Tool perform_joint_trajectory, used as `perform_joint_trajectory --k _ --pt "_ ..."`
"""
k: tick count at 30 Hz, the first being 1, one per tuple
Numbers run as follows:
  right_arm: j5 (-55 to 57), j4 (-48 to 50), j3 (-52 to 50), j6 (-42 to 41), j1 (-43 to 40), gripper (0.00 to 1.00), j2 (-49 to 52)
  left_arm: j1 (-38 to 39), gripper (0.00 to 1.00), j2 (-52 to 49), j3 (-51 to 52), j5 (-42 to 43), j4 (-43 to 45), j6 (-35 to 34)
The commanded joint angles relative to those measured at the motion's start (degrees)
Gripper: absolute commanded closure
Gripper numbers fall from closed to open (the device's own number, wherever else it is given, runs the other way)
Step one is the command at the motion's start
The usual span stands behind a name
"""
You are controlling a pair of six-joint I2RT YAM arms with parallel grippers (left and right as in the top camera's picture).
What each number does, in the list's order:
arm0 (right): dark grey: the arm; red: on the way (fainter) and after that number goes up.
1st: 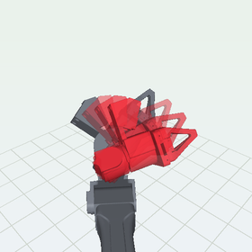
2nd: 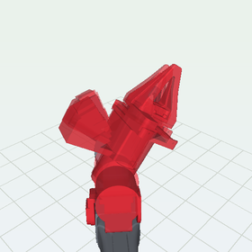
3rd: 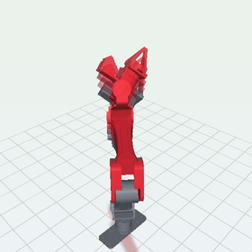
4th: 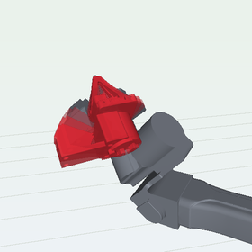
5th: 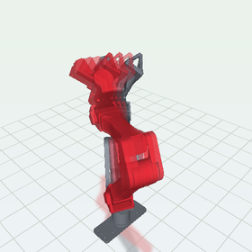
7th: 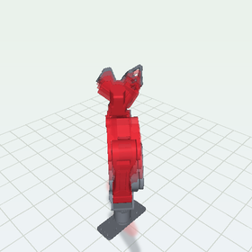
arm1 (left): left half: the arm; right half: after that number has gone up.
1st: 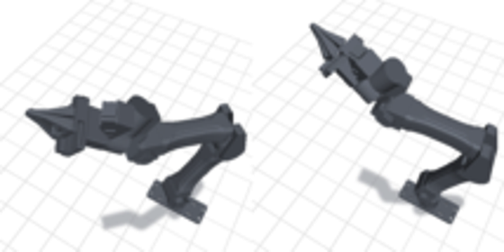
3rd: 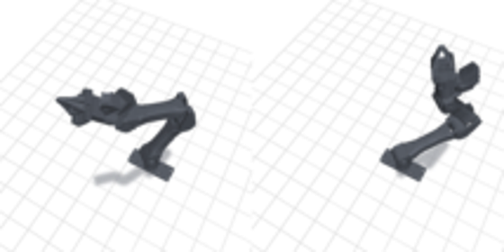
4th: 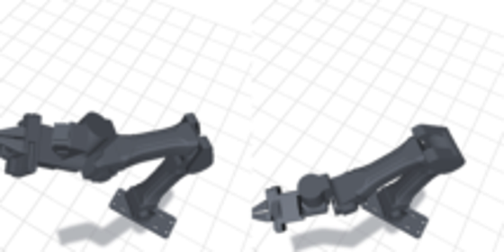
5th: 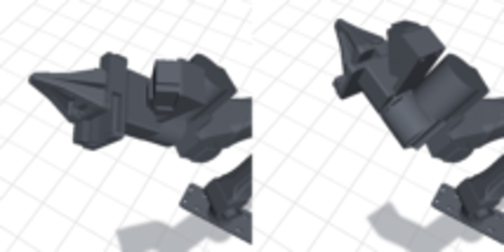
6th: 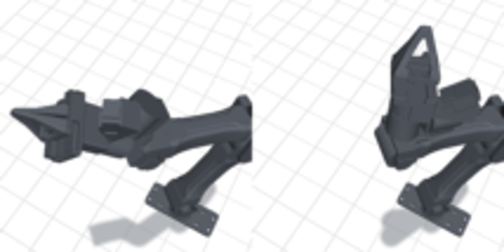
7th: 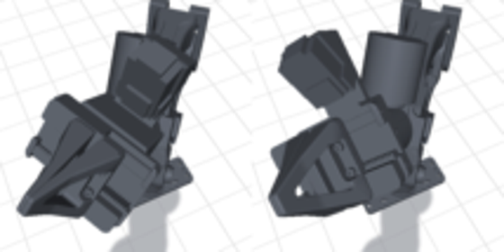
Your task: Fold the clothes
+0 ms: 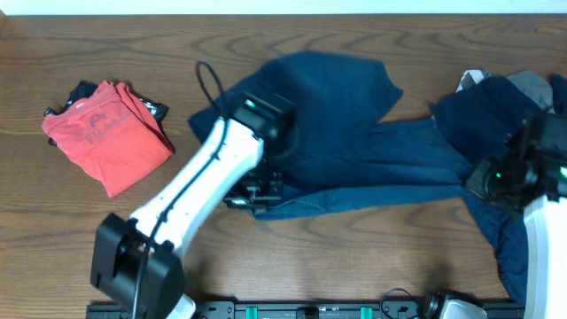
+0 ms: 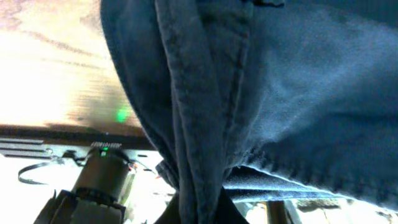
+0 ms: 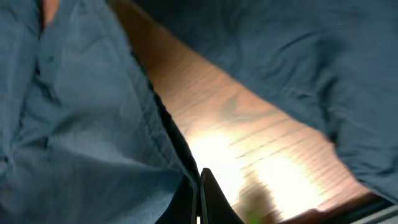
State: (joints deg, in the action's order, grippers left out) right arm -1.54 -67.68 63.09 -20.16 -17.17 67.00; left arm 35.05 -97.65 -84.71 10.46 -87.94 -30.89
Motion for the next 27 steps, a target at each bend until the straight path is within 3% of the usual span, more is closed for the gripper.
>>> perform_joint_trajectory --k 1,5,13,22,27 --pt "4.7 0.5 1.2 3.8 -1.2 0.99 -3.7 3.4 0.94 5.7 0.5 -5.0 -1.0 -7.7" --pt "1.5 3.0 3.2 8.5 -0.6 0.99 -4.1 4.9 0.94 10.2 0.5 -8.7 1.2 -13.5" --pt "-7.2 20.2 3.9 9.7 5.6 0.99 -0.3 0.7 0.94 14.3 0.5 -22.6 9.1 -17.5" --pt "-7.3 38.9 4.0 9.7 16.0 0.99 11.6 -15.7 0.94 12.1 0.5 -21.5 14.5 -17.4" --pt "-7.3 49.5 4.0 9.5 19.7 0.99 17.9 -20.9 0.94 8.2 0.5 -18.8 18.0 -15.2"
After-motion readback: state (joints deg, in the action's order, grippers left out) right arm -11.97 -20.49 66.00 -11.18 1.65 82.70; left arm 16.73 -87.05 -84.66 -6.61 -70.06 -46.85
